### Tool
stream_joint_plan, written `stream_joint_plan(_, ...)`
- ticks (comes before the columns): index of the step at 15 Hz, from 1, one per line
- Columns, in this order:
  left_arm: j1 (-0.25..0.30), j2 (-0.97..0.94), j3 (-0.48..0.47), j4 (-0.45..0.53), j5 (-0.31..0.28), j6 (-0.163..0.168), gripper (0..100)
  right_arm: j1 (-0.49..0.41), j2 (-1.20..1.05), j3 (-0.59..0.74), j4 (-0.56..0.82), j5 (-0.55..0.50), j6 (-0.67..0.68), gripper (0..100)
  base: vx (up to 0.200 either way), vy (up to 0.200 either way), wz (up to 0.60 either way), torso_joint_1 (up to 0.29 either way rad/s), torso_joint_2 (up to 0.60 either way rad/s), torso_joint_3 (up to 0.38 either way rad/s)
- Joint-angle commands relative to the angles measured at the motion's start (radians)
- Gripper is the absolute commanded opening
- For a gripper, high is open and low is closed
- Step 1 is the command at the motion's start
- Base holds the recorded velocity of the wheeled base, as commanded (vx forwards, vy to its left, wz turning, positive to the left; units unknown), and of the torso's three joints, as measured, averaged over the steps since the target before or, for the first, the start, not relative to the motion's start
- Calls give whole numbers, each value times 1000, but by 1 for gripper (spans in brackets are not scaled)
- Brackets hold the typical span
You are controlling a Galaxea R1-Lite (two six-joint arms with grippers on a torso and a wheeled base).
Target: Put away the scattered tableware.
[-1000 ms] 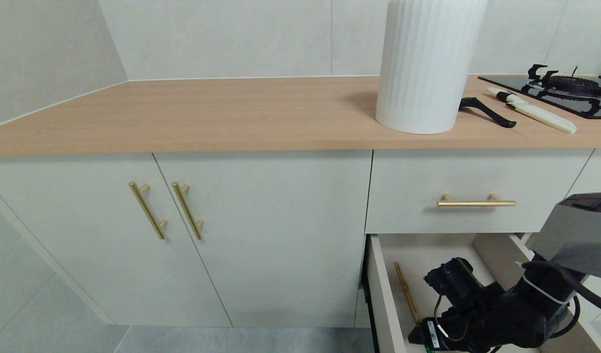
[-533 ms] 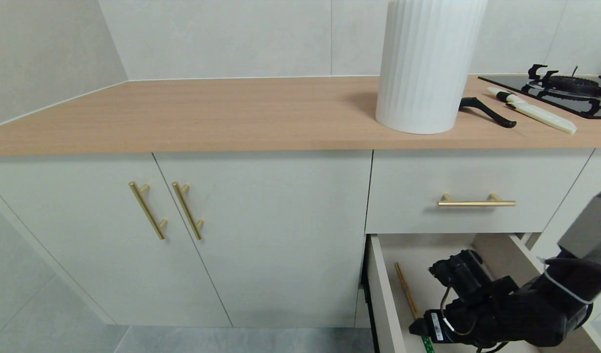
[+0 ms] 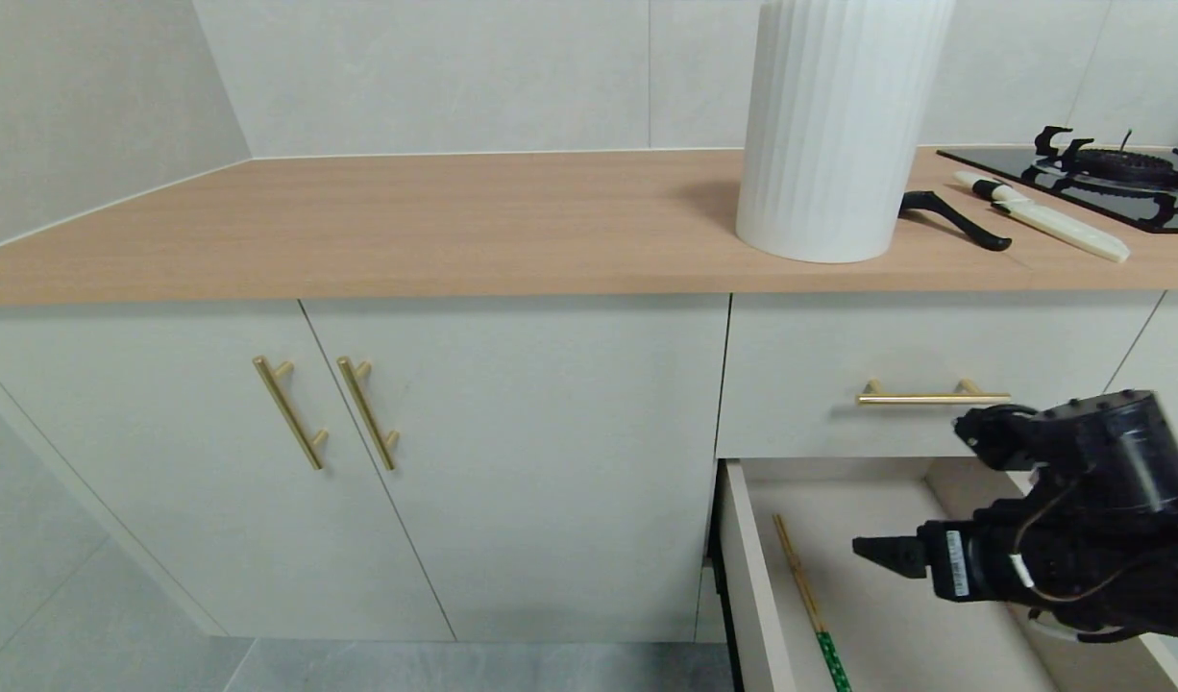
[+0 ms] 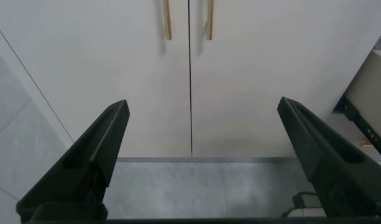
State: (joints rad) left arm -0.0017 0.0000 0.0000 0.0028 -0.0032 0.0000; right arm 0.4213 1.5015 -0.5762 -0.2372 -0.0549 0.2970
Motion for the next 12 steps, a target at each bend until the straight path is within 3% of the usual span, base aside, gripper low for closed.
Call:
stream_joint_plan(1, 0, 0, 0, 0, 0, 0, 100, -95, -247, 1, 7, 0, -95, 100, 0, 0, 0, 0, 0, 0)
stream_joint_plan(12, 0, 0, 0, 0, 0, 0, 100, -127, -446, 7, 10, 12, -248, 100, 0, 0, 0, 6, -18, -13)
